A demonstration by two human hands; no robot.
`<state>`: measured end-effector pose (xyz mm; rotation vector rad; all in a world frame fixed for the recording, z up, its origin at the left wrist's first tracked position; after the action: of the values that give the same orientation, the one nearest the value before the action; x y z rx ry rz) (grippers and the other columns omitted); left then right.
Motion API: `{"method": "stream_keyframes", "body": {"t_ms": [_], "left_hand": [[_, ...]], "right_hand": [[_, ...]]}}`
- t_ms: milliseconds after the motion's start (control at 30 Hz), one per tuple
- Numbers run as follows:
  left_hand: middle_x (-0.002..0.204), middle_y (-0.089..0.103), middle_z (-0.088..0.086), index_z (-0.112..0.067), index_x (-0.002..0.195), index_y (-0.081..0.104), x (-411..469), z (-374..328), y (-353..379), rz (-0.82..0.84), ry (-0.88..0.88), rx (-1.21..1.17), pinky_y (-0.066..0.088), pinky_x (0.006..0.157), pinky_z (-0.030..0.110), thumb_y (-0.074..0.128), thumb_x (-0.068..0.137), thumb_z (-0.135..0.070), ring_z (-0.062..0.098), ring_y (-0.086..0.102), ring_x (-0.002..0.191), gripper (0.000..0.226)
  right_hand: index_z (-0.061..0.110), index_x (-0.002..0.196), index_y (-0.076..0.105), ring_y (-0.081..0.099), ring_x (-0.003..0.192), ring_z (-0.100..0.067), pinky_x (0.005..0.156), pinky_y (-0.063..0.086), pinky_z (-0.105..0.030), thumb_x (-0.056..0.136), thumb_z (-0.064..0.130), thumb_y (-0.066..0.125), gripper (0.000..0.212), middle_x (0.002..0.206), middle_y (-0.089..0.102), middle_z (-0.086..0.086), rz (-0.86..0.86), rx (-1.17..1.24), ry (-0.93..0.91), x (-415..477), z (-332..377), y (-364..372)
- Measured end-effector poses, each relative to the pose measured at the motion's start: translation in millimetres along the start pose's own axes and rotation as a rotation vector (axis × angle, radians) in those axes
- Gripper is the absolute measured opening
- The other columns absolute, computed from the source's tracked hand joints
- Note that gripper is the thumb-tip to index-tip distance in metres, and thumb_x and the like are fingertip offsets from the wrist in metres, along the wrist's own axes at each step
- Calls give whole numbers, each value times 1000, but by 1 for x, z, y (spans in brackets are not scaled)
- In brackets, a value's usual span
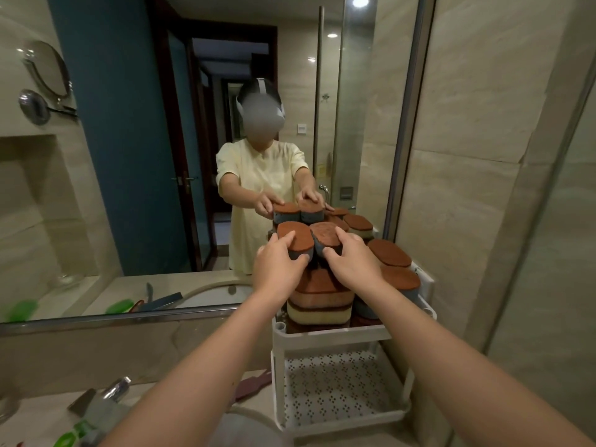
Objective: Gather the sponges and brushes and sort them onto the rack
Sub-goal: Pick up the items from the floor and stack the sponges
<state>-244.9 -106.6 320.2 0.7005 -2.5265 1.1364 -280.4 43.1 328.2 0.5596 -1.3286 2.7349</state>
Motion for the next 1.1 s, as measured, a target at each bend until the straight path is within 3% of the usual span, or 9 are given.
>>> {"method": "stream_keyframes", "body": {"t_ms": [267,433,533,600,667,733,800,867,1100], "left_hand": [[146,37,-3,-26,137,51,-5,1,3,-67,6,65,37,103,33,67,84,-42,21,36,131,58],[149,30,-5,-30,141,44,-14,1,-3,-60,11,-16,36,104,38,66,83,-44,18,28,136,64],[147,31,-9,-34,138,47,-25,1,-13,-83,20,-104,36,102,34,64,84,-41,14,30,134,57],[144,34,-11,-35,134,50,-36,2,-21,-112,27,-194,35,97,25,62,86,-37,8,35,129,50],[138,39,-12,-35,128,55,-52,4,-33,-161,32,-310,35,91,18,60,88,-31,0,42,117,40],[129,44,-13,-36,118,58,-71,9,-46,-226,31,-424,43,89,19,59,89,-25,-2,49,108,31],[121,47,-14,-35,112,59,-94,18,-59,-292,16,-476,49,85,22,59,89,-21,1,55,102,27],[117,49,-16,-39,107,59,-120,32,-72,-342,-18,-475,48,78,15,57,90,-20,-3,56,96,26],[110,50,-24,-47,103,55,-235,97,-119,-467,-245,-362,44,74,10,55,90,-24,-10,53,94,27]], "right_hand": [[21,150,33,36,140,-22,114,29,-50,92,43,53,65,153,38,-2,-5,-57,9,-1,-6,8],[28,152,24,26,145,-24,119,13,-53,90,44,54,70,159,24,-2,13,-42,-28,-9,-5,2],[29,147,32,35,139,-23,115,27,-49,89,37,55,63,155,30,2,-67,65,-98,-24,3,-3],[29,141,41,44,129,-14,102,42,-35,89,30,57,55,146,38,6,-131,193,-183,-38,15,-6],[27,134,49,47,120,-6,92,42,-23,88,22,57,46,136,45,8,-188,315,-271,-56,29,-7],[25,126,55,49,112,-3,89,43,-21,86,16,57,41,125,50,8,-213,396,-359,-76,44,-5],[25,122,57,51,100,2,84,45,-20,85,13,56,39,117,51,11,-180,442,-415,-98,57,5],[25,123,57,53,94,-2,81,49,-25,85,12,57,41,112,51,12,-106,481,-430,-120,67,20],[36,130,49,50,109,0,91,53,-37,86,16,57,49,123,43,23,222,504,-432,-215,93,84]]}}
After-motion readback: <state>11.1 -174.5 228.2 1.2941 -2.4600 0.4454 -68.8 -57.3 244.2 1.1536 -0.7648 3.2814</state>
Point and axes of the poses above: each hand's wrist, its own x-axis towards the middle knuckle, its own y-axis out of the palm, z = x × y, the point moved 2 cm from there along x, towards the middle knuckle
